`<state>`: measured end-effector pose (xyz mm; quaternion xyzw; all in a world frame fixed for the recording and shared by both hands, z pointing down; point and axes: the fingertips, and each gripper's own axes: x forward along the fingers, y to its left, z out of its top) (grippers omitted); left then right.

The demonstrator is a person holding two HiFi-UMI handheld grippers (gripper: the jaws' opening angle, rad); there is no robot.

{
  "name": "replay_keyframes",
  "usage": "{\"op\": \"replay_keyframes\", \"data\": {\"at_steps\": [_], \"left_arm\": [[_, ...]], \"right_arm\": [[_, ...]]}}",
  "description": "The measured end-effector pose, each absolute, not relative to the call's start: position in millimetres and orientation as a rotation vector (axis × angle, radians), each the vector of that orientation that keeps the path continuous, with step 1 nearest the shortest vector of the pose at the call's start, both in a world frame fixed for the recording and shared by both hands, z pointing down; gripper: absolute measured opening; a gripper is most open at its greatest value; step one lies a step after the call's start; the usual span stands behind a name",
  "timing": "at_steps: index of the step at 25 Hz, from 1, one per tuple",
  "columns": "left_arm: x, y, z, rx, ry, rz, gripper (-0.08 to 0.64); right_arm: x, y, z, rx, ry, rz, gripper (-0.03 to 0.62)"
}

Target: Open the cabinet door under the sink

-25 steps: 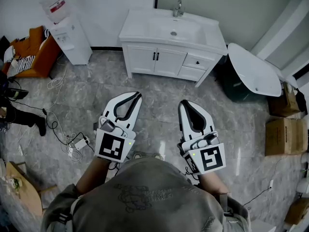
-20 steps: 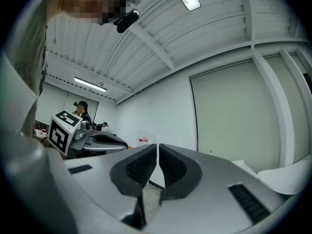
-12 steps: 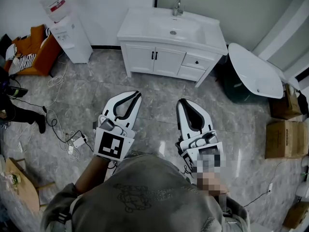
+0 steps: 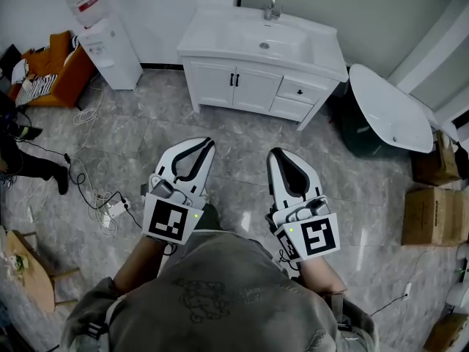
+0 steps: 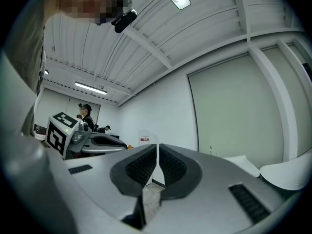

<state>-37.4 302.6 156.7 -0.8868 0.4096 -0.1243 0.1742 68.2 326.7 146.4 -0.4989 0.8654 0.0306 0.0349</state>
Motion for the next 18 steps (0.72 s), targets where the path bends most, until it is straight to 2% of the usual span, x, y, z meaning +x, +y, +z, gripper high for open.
{"op": "replay_keyframes", "data": {"at_steps": [18], "left_arm": [[-47,225,182,-2.546,1.122,-0.357,0.031]], "right_arm": [[54,246,176,-1.564,2.684,0.052,0.034]]}}
